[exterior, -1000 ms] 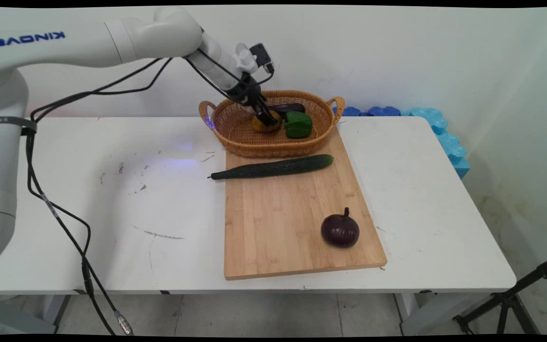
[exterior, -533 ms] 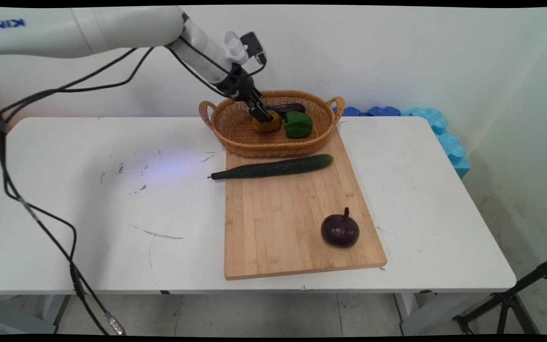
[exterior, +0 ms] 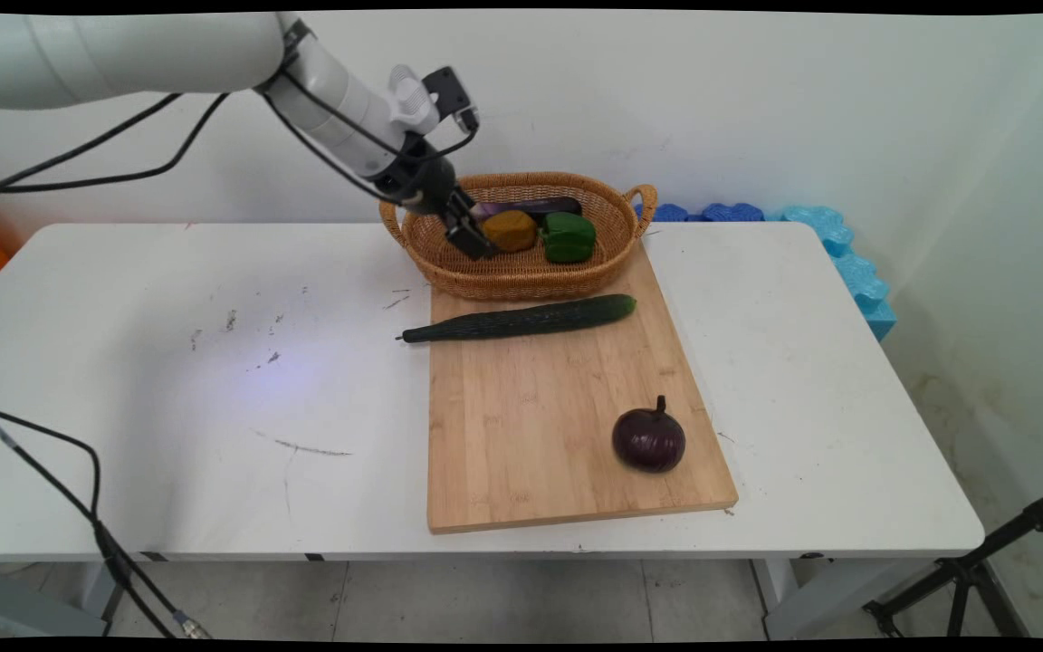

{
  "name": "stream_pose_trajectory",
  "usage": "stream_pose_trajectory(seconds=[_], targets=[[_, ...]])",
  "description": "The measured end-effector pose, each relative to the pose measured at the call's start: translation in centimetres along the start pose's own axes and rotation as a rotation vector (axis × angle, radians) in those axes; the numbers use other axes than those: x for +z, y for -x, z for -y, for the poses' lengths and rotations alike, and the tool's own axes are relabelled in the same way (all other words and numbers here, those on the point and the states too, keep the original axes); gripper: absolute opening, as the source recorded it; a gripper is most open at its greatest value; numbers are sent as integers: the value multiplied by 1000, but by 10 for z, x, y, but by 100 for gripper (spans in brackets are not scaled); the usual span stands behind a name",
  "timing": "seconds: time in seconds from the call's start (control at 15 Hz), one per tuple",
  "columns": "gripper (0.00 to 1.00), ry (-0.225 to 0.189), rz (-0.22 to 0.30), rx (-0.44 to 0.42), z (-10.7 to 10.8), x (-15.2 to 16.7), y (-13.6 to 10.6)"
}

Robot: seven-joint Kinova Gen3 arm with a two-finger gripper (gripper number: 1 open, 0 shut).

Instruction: Pick up the cucumber from the cutting board

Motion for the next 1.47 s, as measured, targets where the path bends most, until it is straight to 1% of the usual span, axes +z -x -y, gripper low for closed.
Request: stream_pose_trajectory(seconds=[0.33,0.6,0.8,1.13,1.47], targets=[[100,35,37,-33,-28,-16,25],[100,56,62,-47,-41,-19,44],[100,68,71,-40,-44,-14,56],[100,76,70,-31,-41,4,71],[100,77,59,-63,-39,21,80]])
